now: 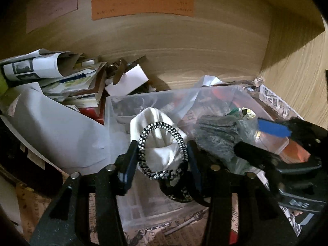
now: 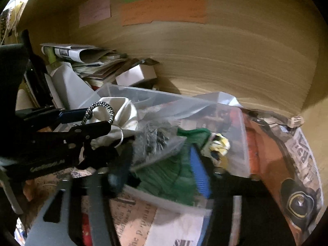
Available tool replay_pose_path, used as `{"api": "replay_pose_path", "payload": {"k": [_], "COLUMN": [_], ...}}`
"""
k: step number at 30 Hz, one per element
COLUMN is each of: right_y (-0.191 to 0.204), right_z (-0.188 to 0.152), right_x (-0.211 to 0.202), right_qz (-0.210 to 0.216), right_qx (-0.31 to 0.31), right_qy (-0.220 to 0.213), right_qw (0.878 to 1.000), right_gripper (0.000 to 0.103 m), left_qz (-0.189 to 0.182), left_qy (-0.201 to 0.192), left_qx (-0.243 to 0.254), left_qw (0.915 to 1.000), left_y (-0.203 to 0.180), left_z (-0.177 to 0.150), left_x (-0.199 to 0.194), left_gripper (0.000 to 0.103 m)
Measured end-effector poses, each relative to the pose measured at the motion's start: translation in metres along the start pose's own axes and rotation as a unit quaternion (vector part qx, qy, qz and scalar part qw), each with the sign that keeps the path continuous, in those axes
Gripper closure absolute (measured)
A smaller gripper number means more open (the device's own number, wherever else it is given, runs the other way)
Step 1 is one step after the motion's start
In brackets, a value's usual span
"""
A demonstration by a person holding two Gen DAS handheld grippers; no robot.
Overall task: Organize soft objects
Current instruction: 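Carry the bracelet with the left tool while the right tool carries the chain bag, releasing both into the box, then grasp the red velvet pouch with the right tool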
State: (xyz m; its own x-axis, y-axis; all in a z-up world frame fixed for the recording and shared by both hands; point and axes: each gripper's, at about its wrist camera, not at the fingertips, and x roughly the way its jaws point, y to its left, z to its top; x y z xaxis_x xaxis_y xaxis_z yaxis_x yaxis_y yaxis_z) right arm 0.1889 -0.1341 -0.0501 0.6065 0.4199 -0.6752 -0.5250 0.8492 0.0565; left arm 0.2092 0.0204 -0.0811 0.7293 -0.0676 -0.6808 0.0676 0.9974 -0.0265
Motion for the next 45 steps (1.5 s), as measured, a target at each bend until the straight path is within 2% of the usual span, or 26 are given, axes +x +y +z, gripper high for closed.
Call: {"api": "replay_pose_path", "payload": {"k": [1, 5, 14, 20, 27, 33, 34, 35, 37, 39, 41, 45], "right_y": [0.000, -0.002, 0.021, 0.045, 0.069, 0.084, 0.086, 0.089, 0.094, 0.098, 0.098, 0.096], "right_z": [-0.001, -0.006, -0.026, -0.048, -0.075, -0.086, -0.087, -0.090, -0.097, -0.099, -0.099, -0.099], "right_x": [-0.003, -0.022, -0.052, -0.045, -0.022, -0.015, -0.016, -0.013, -0.011, -0.014, -0.015, -0.017], "right_qz": [-0.002, 0.004, 0.039, 0.079, 0.116, 0.111, 0.114, 0.117, 0.102, 0.099, 0.106, 0.111], "right_qx": [0.000, 0.012, 0.004, -0.006, -0.019, -0.055, -0.059, -0.064, -0.084, -0.092, -0.094, -0.090], "right_qy": [-0.003, -0.014, -0.024, 0.013, 0.078, 0.096, 0.098, 0.107, 0.098, 0.095, 0.095, 0.091], "right_qw": [1.000, 1.000, 0.999, 0.997, 0.990, 0.988, 0.987, 0.985, 0.986, 0.986, 0.985, 0.986], "right_gripper": [0.039, 0.038, 0.034, 0.032, 0.032, 0.032, 0.033, 0.039, 0.040, 0.048, 0.061, 0.078], "left_qz": [0.001, 0.002, -0.003, 0.002, 0.004, 0.004, 0.004, 0.005, 0.005, 0.003, 0.005, 0.006], "left_qy": [0.004, 0.008, -0.016, -0.050, -0.062, -0.051, -0.048, -0.046, -0.042, -0.039, -0.038, -0.043], "left_qx": [0.001, 0.005, -0.008, -0.011, -0.013, -0.021, -0.024, -0.026, -0.035, -0.043, -0.049, -0.056], "left_qw": [1.0000, 1.0000, 0.9998, 0.9987, 0.9979, 0.9985, 0.9986, 0.9986, 0.9985, 0.9983, 0.9981, 0.9975], "left_y": [-0.001, -0.004, -0.002, 0.001, 0.004, 0.009, 0.009, 0.010, 0.012, 0.015, 0.016, 0.018], "left_z": [0.000, 0.000, -0.008, -0.027, -0.056, -0.082, -0.086, -0.089, -0.096, -0.098, -0.100, -0.101], "left_x": [0.000, 0.000, -0.037, -0.081, -0.114, -0.124, -0.124, -0.124, -0.124, -0.123, -0.123, -0.125], "left_gripper": [0.048, 0.036, 0.029, 0.016, 0.011, 0.011, 0.011, 0.011, 0.011, 0.011, 0.011, 0.011]}}
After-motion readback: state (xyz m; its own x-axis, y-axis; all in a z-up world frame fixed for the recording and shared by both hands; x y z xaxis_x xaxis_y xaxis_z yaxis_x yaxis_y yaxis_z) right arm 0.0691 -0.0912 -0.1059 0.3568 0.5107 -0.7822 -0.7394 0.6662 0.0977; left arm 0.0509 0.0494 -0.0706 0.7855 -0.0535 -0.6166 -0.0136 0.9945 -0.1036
